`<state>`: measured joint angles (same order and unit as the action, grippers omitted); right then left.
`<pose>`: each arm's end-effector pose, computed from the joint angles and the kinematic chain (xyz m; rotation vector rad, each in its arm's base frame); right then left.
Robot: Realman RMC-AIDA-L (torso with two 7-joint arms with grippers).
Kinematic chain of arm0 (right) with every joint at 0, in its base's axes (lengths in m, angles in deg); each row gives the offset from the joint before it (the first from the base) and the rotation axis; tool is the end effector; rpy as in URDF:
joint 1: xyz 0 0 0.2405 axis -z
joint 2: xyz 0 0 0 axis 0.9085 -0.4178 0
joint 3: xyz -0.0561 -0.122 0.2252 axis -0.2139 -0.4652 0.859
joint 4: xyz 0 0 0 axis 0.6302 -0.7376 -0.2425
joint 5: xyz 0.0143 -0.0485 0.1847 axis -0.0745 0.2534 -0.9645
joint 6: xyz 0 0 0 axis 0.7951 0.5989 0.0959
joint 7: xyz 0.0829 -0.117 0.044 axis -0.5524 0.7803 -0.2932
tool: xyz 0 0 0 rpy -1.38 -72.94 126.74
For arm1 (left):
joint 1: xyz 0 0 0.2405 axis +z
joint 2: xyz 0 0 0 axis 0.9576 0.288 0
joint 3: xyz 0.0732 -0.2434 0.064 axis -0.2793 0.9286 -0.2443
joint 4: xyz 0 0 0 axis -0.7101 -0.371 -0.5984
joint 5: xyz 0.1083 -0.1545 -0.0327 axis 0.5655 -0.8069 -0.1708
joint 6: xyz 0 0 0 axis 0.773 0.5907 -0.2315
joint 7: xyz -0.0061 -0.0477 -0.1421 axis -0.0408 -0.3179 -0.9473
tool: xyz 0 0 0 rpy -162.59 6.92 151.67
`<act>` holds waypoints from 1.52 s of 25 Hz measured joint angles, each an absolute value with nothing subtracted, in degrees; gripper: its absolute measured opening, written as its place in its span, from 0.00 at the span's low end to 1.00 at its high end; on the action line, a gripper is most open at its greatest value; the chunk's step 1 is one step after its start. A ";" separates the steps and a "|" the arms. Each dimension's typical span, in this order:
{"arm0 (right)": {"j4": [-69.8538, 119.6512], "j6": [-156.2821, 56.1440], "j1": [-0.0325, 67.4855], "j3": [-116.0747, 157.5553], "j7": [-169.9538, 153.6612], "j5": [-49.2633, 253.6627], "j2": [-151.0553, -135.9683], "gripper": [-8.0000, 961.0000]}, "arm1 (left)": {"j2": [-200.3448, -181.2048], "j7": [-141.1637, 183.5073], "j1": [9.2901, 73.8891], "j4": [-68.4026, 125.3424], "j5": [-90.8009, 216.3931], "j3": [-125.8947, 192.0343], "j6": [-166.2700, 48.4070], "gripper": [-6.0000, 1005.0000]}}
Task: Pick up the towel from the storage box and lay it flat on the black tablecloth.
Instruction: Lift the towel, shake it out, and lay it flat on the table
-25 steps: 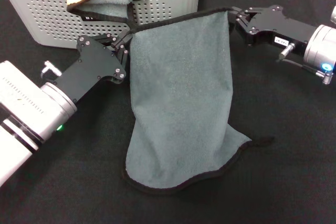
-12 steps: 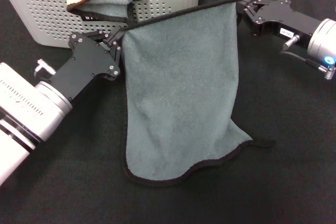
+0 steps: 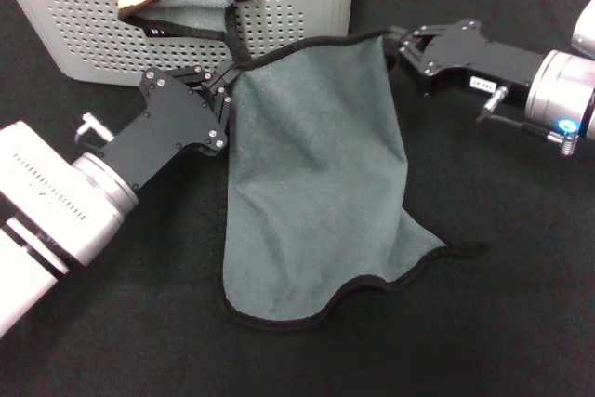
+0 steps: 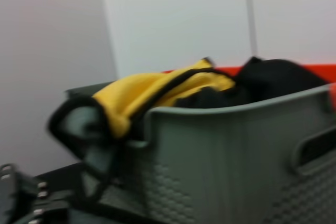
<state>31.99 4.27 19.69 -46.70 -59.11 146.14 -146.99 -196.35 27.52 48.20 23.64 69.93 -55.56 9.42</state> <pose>0.1911 0.3981 -0.0535 -2.4623 0.4401 0.8277 -0.2752 0.3042 -0.0489 -2.0155 0.1356 -0.5813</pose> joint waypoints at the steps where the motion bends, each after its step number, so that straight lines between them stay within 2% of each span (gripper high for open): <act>1: 33.48 4.42 20.21 -48.52 -59.63 146.15 -146.99 0.02 | -196.35 27.52 48.33 23.64 69.89 -55.49 9.62 0.02; 5: 43.84 3.10 24.50 -56.11 -63.28 146.63 -146.89 0.02 | -196.15 27.23 50.47 22.77 69.59 -55.07 13.43 0.02; 8: 57.35 -0.67 30.39 -61.97 -67.63 149.96 -146.31 0.02 | -195.96 26.96 52.54 21.25 69.66 -55.06 16.44 0.02; 13: 79.87 -2.16 39.54 -62.71 -79.16 168.84 -146.39 0.02 | -195.83 26.91 54.33 19.28 71.16 -55.45 20.24 0.02; 22: 97.71 1.96 43.40 -63.13 -94.98 187.23 -146.48 0.02 | -195.13 26.77 56.21 19.24 76.79 -55.45 29.38 0.02; 30: 114.62 10.16 47.25 -62.05 -106.65 197.00 -146.30 0.02 | -191.67 16.69 58.59 19.10 79.54 -55.39 37.48 0.02; 38: 124.16 17.81 48.03 -60.61 -115.81 200.76 -146.51 0.02 | -191.41 16.00 57.95 19.55 79.48 -54.80 35.76 0.02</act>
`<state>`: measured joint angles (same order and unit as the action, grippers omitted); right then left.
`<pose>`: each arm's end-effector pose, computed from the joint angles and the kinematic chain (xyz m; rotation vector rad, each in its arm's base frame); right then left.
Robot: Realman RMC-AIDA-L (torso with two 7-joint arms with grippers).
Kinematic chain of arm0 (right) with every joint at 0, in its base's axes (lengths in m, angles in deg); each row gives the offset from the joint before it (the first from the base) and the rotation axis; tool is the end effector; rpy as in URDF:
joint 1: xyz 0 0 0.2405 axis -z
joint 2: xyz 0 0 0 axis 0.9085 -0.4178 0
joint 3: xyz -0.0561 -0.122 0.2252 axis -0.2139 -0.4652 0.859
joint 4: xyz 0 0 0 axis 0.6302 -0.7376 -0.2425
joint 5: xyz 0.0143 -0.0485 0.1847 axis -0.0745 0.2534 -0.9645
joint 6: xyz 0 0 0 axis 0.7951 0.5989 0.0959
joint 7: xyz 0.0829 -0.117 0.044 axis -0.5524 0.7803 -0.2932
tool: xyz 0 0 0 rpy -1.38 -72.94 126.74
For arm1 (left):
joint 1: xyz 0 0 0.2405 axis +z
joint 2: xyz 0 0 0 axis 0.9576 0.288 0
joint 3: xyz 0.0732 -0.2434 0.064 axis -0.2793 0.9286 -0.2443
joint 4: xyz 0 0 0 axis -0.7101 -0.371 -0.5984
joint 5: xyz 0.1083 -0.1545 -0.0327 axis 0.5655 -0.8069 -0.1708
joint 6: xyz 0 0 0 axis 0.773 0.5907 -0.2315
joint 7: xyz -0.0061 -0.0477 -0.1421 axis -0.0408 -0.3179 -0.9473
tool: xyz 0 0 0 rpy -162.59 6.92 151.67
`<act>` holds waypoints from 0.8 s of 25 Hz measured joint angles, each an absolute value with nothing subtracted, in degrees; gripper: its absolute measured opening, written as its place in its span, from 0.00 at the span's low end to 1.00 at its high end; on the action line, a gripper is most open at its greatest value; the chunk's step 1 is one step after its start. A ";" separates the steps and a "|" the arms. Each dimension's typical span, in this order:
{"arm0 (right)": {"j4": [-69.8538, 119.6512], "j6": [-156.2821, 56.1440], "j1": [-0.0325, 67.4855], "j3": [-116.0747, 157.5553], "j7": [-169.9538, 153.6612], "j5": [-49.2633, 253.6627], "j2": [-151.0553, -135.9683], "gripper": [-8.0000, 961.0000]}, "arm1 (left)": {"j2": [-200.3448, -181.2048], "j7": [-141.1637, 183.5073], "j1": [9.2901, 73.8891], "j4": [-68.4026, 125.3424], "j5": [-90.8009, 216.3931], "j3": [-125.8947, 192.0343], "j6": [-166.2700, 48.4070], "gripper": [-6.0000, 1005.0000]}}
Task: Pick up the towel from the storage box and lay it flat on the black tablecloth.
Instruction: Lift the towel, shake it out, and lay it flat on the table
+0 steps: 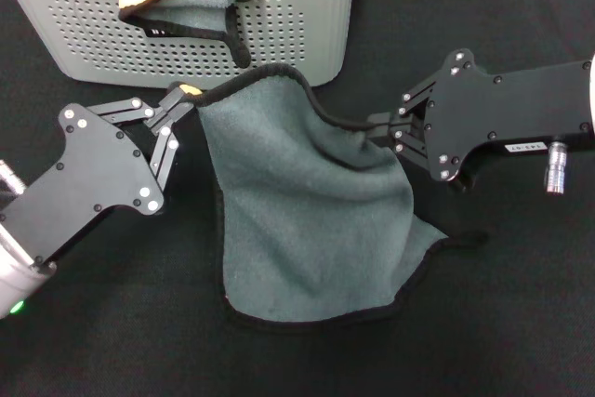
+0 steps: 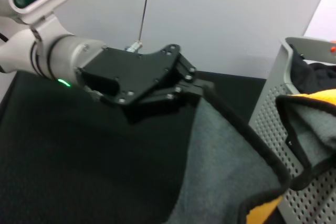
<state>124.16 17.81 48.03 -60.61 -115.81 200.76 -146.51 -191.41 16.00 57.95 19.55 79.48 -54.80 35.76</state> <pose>0.1063 0.2805 0.0075 -2.8205 -0.1882 0.2551 -0.2713 0.2317 0.0000 -2.0019 0.2229 -1.0338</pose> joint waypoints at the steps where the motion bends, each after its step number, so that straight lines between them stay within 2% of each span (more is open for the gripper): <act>1: 124.20 17.94 48.03 -60.64 -115.86 200.77 -146.53 0.02 | -191.59 16.13 57.86 19.65 79.38 -54.77 35.24 0.02; 10: 124.33 18.42 47.63 -60.58 -116.02 200.77 -146.57 0.02 | -195.44 23.86 57.85 19.99 78.54 -54.71 28.97 0.02; 20: 127.53 23.18 48.43 -57.89 -119.60 198.93 -146.59 0.02 | -195.52 28.33 59.81 19.76 77.82 -54.71 35.99 0.02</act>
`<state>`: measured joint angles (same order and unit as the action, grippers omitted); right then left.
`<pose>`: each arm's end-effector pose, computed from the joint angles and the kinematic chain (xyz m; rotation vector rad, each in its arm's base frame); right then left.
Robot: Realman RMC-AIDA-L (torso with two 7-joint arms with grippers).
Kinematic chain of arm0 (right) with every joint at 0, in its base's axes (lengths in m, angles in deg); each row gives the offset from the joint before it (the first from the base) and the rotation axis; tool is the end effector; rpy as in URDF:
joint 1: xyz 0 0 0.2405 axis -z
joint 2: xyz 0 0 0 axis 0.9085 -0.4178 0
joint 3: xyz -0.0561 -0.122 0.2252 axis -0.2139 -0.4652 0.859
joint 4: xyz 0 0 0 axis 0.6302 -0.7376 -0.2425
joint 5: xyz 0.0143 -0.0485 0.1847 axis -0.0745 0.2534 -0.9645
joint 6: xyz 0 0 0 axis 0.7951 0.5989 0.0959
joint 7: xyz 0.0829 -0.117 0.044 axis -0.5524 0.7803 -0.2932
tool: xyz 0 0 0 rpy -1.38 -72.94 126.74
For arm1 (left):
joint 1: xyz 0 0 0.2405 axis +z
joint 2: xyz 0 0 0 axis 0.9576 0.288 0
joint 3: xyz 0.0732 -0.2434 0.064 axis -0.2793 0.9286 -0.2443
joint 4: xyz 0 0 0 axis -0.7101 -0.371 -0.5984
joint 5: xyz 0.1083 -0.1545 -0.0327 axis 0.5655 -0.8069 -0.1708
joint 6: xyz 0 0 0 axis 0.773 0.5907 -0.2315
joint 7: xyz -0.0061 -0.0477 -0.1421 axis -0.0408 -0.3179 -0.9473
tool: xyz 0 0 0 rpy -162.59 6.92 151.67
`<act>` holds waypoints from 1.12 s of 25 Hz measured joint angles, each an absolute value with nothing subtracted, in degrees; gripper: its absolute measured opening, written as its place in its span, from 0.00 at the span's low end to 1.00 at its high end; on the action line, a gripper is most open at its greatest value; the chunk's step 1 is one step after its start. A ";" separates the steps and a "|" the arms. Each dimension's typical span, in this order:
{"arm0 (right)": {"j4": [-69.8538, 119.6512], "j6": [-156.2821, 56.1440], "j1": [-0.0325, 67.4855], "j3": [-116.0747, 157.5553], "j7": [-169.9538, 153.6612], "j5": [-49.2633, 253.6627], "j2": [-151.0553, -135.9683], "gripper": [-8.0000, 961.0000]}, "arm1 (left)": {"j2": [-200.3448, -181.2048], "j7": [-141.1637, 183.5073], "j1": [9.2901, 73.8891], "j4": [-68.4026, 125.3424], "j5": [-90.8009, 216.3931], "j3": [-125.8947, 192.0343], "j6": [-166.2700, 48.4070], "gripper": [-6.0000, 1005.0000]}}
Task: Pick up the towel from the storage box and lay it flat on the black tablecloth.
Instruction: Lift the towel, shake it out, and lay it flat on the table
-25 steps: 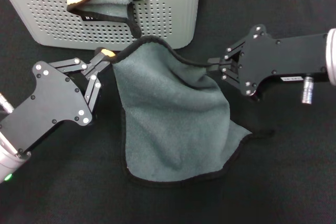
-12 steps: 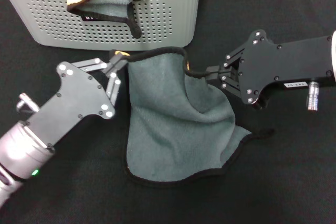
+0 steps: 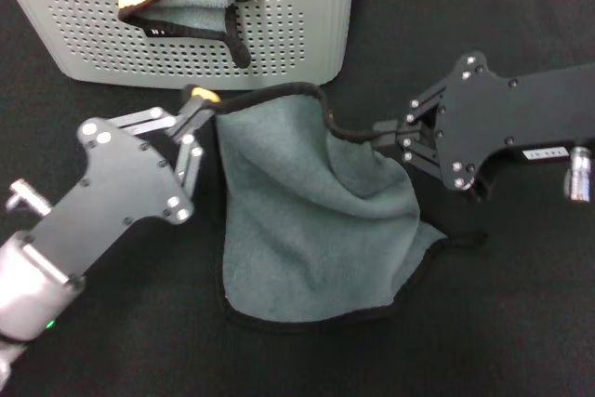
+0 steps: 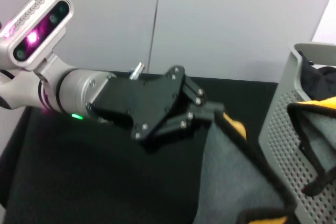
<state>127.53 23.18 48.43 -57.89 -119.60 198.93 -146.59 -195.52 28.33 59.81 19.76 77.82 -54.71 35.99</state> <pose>0.1016 0.2693 0.0185 -2.8615 -0.1404 0.2820 -0.2624 0.2205 -0.0188 -1.8823 0.3355 -0.9402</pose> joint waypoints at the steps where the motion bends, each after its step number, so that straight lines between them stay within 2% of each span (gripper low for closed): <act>1: 128.49 23.88 49.05 -57.81 -119.66 198.79 -146.59 0.02 | -195.34 28.34 60.38 19.74 77.81 -54.71 37.67 0.02; 11: 135.98 30.59 54.50 -57.33 -119.72 195.07 -146.62 0.02 | -193.93 29.66 65.05 19.63 79.72 -55.18 48.93 0.02; 19: 138.21 37.02 57.51 -55.27 -119.77 187.80 -146.55 0.02 | -195.42 35.72 73.41 11.35 87.99 -55.33 49.81 0.02; 28: 138.13 45.06 60.63 -45.85 -119.06 176.38 -146.55 0.02 | -195.34 36.09 82.16 2.04 91.05 -59.14 50.02 0.02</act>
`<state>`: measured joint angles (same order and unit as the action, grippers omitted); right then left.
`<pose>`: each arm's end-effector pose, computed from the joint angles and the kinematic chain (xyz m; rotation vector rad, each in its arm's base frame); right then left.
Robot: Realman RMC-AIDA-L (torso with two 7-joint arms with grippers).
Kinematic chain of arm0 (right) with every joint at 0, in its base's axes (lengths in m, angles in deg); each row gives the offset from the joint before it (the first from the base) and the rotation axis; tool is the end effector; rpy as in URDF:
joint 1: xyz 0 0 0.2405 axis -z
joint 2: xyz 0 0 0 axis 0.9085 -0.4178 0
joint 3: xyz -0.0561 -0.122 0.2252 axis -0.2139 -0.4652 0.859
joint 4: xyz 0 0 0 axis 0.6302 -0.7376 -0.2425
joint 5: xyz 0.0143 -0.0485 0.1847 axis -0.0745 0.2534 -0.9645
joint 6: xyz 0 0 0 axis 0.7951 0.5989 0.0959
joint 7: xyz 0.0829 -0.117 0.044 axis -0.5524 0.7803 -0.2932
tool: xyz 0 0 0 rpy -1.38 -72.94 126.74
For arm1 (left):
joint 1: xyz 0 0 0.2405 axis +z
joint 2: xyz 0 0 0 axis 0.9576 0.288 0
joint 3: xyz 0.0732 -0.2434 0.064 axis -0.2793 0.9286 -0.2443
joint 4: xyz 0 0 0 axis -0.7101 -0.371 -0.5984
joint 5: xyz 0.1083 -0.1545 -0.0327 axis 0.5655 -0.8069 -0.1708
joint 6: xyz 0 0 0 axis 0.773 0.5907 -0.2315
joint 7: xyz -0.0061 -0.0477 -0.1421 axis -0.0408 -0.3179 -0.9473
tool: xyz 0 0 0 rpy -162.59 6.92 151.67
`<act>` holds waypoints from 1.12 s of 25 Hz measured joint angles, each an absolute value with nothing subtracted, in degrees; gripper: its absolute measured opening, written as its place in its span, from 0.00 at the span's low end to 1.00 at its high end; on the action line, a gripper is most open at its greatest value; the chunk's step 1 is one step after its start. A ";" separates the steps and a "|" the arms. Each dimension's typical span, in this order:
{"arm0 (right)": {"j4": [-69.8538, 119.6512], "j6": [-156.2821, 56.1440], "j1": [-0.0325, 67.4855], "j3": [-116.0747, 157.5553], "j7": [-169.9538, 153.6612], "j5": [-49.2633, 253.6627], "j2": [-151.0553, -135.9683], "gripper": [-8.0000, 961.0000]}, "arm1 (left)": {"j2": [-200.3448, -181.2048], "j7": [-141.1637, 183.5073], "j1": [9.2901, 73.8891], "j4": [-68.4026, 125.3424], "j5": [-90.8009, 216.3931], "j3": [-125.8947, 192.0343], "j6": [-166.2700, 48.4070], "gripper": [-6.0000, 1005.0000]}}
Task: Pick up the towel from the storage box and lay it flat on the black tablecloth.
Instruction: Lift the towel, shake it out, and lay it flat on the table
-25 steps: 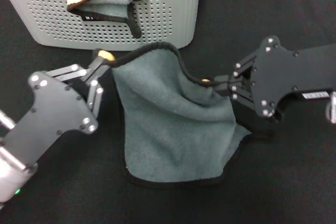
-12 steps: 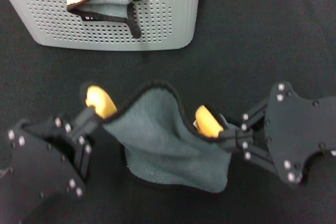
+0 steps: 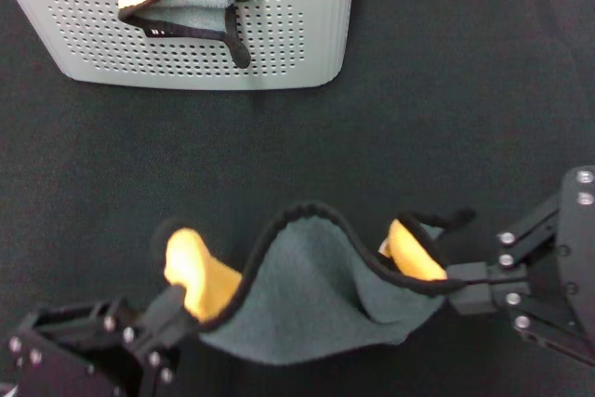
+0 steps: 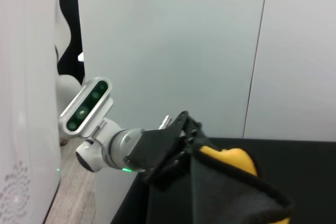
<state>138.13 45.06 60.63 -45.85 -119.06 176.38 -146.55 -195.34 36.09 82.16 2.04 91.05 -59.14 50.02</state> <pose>0.1109 0.1821 0.0663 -3.0408 -0.1708 0.5671 -0.2486 0.0995 -0.0095 -1.8034 0.5905 -1.0959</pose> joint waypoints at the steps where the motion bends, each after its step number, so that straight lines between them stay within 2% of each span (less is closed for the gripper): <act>1: 138.11 45.44 60.88 -45.23 -118.85 175.82 -146.55 0.02 | -195.25 36.11 82.94 1.12 91.07 -59.69 50.04 0.02; 12: 137.97 51.81 62.54 -35.02 -117.74 166.69 -146.62 0.02 | -194.01 35.64 88.44 -8.29 91.16 -62.38 50.09 0.02; 21: 136.45 53.83 63.61 -30.84 -118.64 166.47 -146.64 0.02 | -192.91 32.00 88.84 -12.75 90.91 -62.47 50.04 0.02; 24: 133.99 54.43 63.68 -30.88 -118.98 166.56 -146.64 0.02 | -193.21 29.98 87.34 -10.89 90.57 -61.03 49.91 0.02; 28: 126.96 52.18 62.65 -32.55 -117.39 168.29 -146.54 0.02 | -195.00 29.46 81.44 -3.38 90.56 -56.48 49.78 0.02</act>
